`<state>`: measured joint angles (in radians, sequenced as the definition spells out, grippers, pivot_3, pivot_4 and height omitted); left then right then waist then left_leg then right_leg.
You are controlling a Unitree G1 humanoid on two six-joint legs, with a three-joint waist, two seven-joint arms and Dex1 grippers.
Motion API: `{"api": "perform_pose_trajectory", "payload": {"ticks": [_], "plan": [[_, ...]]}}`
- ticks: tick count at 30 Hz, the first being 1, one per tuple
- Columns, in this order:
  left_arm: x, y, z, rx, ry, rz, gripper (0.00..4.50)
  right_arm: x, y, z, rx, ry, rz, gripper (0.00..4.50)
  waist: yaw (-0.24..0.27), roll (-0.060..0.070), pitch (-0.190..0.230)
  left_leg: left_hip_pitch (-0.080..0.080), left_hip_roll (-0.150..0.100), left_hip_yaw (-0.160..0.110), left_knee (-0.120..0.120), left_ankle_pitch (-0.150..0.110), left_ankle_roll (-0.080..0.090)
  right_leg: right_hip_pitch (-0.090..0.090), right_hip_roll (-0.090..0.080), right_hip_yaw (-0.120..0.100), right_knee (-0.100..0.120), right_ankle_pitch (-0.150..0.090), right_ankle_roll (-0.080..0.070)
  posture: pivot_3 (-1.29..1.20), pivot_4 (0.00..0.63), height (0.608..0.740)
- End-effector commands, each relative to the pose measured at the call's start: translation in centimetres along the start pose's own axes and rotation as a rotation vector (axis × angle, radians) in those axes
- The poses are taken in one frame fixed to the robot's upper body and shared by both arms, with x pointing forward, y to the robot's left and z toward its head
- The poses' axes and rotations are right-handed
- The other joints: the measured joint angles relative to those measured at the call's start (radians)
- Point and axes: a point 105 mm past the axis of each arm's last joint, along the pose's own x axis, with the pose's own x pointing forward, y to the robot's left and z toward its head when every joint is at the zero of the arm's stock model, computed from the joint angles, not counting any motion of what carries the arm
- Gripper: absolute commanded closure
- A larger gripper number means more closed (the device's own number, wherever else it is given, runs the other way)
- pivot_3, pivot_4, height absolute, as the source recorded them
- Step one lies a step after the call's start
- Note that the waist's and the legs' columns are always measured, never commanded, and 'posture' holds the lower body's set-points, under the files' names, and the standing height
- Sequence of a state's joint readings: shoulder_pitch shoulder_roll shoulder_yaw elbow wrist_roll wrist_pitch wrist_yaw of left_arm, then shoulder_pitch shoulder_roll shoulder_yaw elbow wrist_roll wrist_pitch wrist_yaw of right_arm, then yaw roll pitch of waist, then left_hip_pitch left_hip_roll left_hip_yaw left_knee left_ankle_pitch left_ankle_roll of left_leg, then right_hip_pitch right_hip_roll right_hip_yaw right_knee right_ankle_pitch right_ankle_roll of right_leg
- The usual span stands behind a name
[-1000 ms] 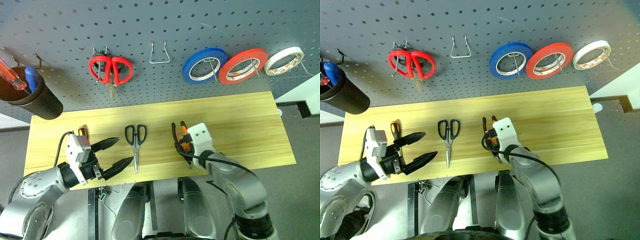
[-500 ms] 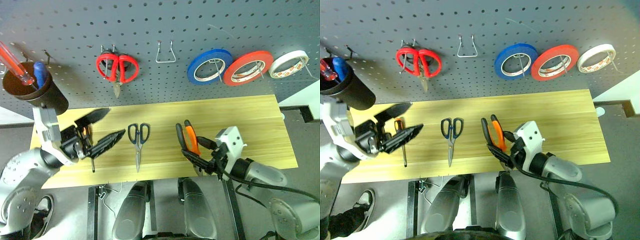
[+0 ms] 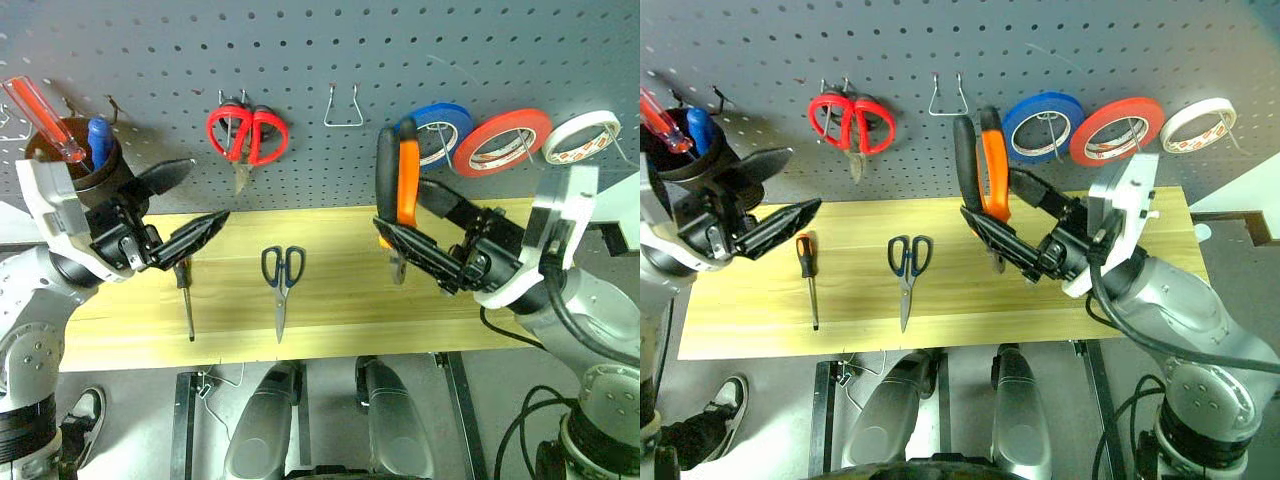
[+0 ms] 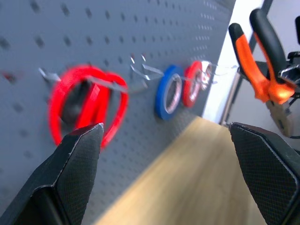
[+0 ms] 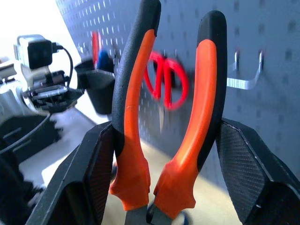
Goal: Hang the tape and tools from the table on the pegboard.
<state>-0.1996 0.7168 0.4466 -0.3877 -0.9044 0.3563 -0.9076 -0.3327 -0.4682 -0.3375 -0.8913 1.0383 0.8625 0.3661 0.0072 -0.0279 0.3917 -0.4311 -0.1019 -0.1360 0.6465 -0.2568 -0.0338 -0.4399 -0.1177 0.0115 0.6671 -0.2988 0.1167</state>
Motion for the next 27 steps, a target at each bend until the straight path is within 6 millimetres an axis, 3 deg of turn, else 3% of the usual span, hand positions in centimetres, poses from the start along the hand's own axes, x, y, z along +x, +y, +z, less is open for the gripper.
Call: {"api": "perform_pose_trajectory", "payload": {"ticks": [1, 9, 14, 21, 27], "plan": [[-0.3, 0.4, 0.3, 0.049, -0.025, 0.015, 0.0, 1.3, -0.2, 1.8, -0.036, -0.102, -0.026, 1.61, 0.002, -0.001, -0.007, 0.0, 0.0, 0.0, 0.0, 0.0, 0.0, 0.0, 0.0, 0.0, 0.0, 0.0, 0.0, 0.11, 0.276, 0.71], [0.3, 0.3, -1.1, 0.043, -0.057, 0.05, 0.0, 5.7, -4.1, 3.4, -0.153, -0.208, -0.269, 1.61, 0.004, -0.005, -0.018, 0.0, -0.001, 0.0, 0.003, 0.001, -0.001, 0.0, 0.0, -0.001, 0.004, 0.001, 0.0, 0.1, 0.278, 0.71], [0.5, 0.0, -2.0, 0.022, -0.056, 0.057, 0.0, 8.0, -4.7, 2.0, -0.214, -0.176, -0.311, 1.61, 0.001, -0.006, -0.019, 0.0, -0.001, 0.001, 0.003, 0.001, -0.001, -0.002, -0.001, -0.002, 0.007, 0.001, 0.0, 0.09, 0.281, 0.71], [0.3, 0.1, -2.8, 0.005, -0.042, 0.067, 0.0, 8.9, -4.8, 1.7, -0.218, -0.2, -0.332, 1.61, -0.003, -0.006, -0.019, 0.0, -0.001, 0.001, 0.007, 0.001, -0.001, -0.003, -0.001, -0.002, 0.014, 0.001, 0.0, 0.08, 0.283, 0.71], [0.3, 0.2, -3.1, 0.0, -0.037, 0.068, 0.0, 8.1, -3.8, 5.2, -0.226, -0.376, -0.323, 1.61, -0.008, -0.006, -0.019, 0.0, -0.001, 0.001, 0.012, 0.001, -0.001, -0.003, -0.001, -0.002, 0.016, 0.001, -0.001, 0.08, 0.284, 0.71]]}}
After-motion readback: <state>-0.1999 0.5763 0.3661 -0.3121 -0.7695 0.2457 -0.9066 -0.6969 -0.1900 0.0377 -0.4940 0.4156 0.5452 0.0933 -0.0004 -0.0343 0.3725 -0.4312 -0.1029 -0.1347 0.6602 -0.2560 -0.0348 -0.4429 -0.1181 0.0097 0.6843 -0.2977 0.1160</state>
